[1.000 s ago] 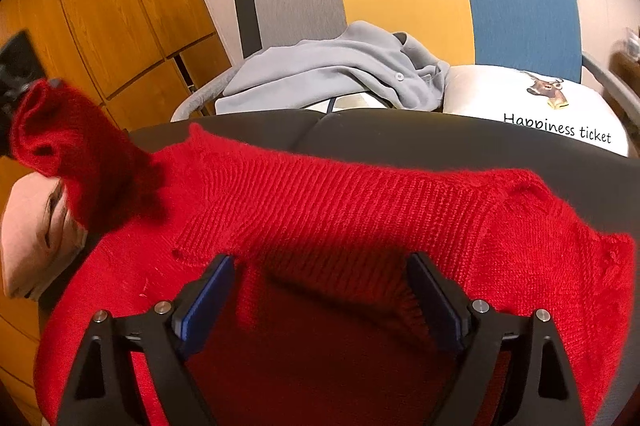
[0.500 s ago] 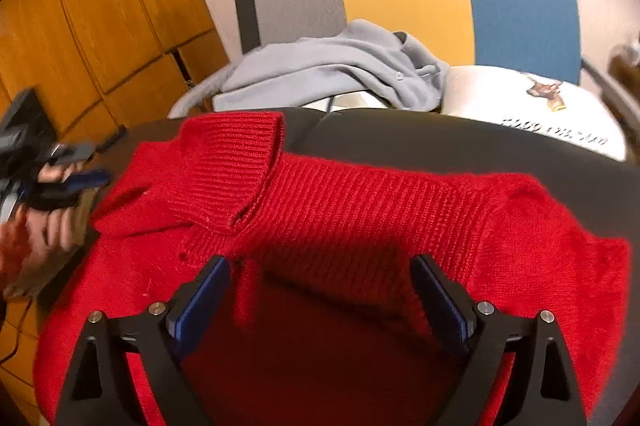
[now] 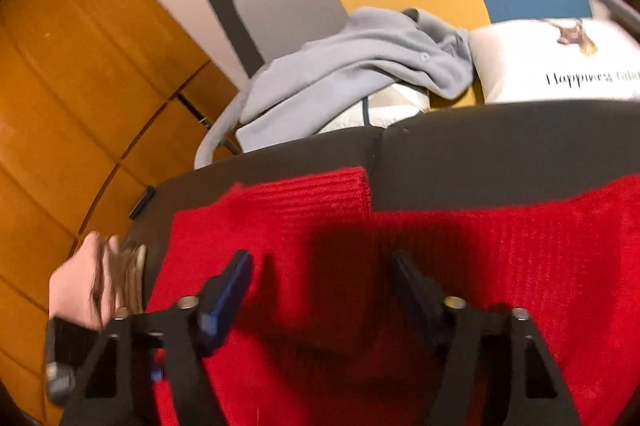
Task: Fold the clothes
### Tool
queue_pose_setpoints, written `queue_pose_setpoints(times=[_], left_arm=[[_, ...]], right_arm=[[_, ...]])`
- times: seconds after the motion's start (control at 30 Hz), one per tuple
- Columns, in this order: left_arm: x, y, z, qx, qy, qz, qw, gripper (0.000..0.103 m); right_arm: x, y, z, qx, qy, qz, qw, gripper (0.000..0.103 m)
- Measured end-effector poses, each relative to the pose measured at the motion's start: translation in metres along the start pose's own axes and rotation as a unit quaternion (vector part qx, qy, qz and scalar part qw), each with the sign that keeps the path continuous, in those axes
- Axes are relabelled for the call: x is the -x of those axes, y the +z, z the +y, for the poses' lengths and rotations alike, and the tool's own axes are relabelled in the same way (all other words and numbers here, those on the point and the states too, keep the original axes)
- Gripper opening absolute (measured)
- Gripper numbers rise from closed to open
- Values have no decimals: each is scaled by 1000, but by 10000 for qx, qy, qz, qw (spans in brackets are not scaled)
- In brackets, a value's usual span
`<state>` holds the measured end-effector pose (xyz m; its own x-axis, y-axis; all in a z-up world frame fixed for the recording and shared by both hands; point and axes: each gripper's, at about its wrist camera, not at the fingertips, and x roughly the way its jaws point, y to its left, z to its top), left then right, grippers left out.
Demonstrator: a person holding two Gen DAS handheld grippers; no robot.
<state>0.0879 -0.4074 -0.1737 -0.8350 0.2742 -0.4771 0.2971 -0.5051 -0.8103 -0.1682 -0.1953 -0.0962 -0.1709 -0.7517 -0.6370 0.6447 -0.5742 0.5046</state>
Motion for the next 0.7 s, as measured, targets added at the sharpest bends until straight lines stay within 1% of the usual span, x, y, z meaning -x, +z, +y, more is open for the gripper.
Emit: queue_pose_setpoints(times=[0.03,0.07,0.1,0.13,0.17,0.23,0.3,0.43,0.5,0.57,0.6,0.63,0.67,0.7], left_arm=[[-3,-1,-6,-190,43,16,9998,43],[-6,-1,-12,-345,46,32,9994,44],[-9,-1,-18,-478,24,48,9988,45],[-13,-1,-24,-611,2,64,9981,46],[-18,1,-26,-632,-21,113,9979,47],[-30,5,-27,-524,-66,254,9983,48],[-38,9,-20,-253,-144,314,9991,48],[-39,16,-2,367,-486,95,9981,50],[-39,19,7,673,-657,-23,9956,51],[-39,23,16,979,-827,-142,9917,51],[-39,23,16,997,-821,-160,9915,51],[-40,23,15,917,-755,-141,9928,51],[-40,23,13,830,-691,-116,9941,51],[-39,23,13,793,-664,-110,9946,51]], right_arm=[[-4,1,2,-26,-83,60,9999,35],[-7,0,5,-49,-87,176,9998,19],[-9,1,9,15,-60,276,9996,10],[-11,1,12,99,-31,371,9993,9],[-9,1,19,258,-70,429,9987,9],[-3,4,33,555,-76,484,9973,9],[6,11,46,774,-75,446,9960,8],[36,30,61,1032,-113,210,9944,8],[51,35,56,987,-160,140,9949,8],[56,37,45,841,-224,181,9960,8],[57,35,37,719,-267,234,9968,8],[54,32,23,454,-336,327,9979,9],[54,27,13,223,-187,348,9990,12],[54,21,4,8,16,348,9994,12]])
